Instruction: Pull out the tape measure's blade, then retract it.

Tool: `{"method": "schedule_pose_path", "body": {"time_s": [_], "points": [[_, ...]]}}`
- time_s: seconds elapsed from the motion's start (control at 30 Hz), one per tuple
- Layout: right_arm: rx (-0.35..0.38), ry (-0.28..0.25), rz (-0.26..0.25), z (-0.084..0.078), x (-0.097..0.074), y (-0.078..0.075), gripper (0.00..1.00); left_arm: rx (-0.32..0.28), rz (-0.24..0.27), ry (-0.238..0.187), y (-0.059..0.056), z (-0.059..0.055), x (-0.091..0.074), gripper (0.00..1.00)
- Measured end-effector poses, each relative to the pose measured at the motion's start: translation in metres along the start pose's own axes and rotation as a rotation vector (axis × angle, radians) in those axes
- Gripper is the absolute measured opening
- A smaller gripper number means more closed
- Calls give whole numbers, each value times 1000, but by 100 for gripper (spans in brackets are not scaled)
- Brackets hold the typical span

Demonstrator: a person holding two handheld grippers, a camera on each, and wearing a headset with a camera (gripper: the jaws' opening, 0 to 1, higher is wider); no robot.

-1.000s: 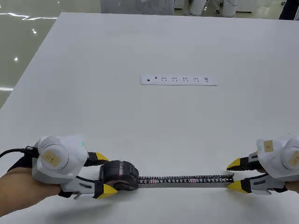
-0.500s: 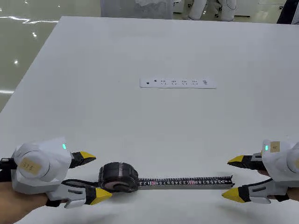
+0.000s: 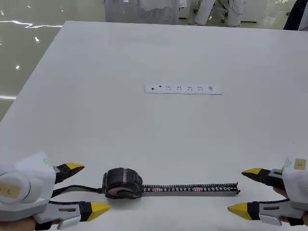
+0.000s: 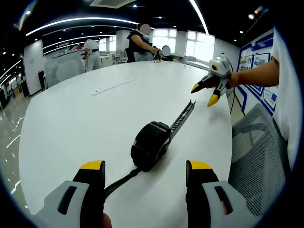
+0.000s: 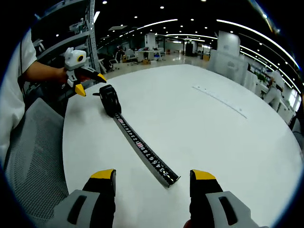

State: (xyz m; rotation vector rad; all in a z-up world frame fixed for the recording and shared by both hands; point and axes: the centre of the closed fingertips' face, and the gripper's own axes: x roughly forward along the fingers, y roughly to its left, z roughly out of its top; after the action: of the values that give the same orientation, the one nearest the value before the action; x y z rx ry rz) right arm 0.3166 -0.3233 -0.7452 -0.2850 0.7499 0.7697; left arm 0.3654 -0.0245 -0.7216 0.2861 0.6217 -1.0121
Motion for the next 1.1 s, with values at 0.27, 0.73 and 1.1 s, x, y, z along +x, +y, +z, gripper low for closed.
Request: {"method": "schedule_pose_path", "body": {"time_s": [0.27,0.73,1.1], "points": [[6,-30,-40,0,-11,13,76,-33,29,-17,-11,-15,-15,72],[58,-80,-61,0,-17,39,88,-87,84,-27,-25,-39,-39,85],[81,-114,-87,-5,-24,55,96,-142,155,-44,-24,-60,-54,93]]}}
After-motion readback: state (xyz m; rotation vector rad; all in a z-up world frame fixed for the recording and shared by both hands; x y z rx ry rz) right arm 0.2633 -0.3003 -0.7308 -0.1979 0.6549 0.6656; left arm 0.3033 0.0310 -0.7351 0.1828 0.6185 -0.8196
